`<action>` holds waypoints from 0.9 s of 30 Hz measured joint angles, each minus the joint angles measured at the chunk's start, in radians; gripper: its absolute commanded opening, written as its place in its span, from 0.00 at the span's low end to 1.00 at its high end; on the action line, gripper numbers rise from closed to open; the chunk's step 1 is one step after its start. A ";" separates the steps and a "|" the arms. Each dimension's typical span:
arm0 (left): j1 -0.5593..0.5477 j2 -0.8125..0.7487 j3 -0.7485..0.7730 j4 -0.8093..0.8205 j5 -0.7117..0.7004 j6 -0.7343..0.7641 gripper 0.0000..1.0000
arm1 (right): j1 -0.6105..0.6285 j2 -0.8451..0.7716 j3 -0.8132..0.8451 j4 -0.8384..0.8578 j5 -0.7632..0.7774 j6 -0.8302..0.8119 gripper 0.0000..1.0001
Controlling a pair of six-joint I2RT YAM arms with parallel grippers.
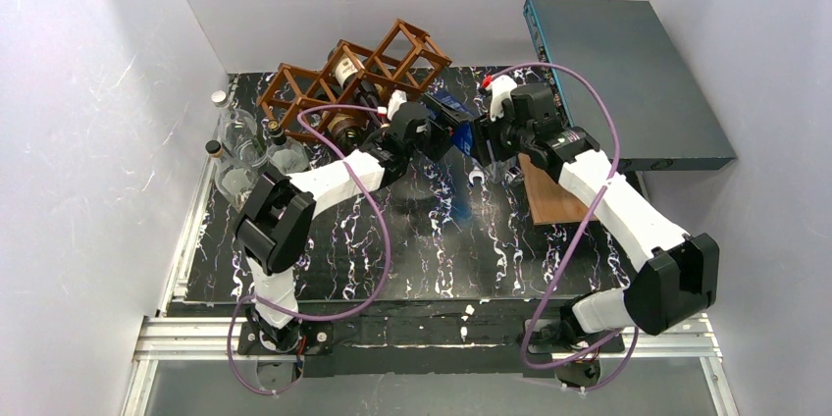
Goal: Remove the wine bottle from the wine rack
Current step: Pick up the wine bottle from the wine rack, then place the wine bottle at the center of the board.
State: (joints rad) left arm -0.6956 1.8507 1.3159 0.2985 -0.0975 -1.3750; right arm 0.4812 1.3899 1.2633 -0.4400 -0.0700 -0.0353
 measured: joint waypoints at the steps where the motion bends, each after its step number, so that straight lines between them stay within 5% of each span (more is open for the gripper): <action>1: -0.004 -0.001 -0.006 0.002 0.000 -0.003 0.79 | 0.001 -0.009 -0.010 -0.003 -0.002 -0.003 0.01; 27: -0.075 -0.003 -0.167 0.092 0.032 -0.112 0.83 | 0.008 -0.082 -0.116 -0.116 -0.012 -0.086 0.01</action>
State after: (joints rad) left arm -0.7708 1.8477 1.1492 0.3904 -0.0654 -1.4868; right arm 0.4896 1.3079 1.1469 -0.5560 -0.0818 -0.1215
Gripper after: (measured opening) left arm 0.822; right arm 0.707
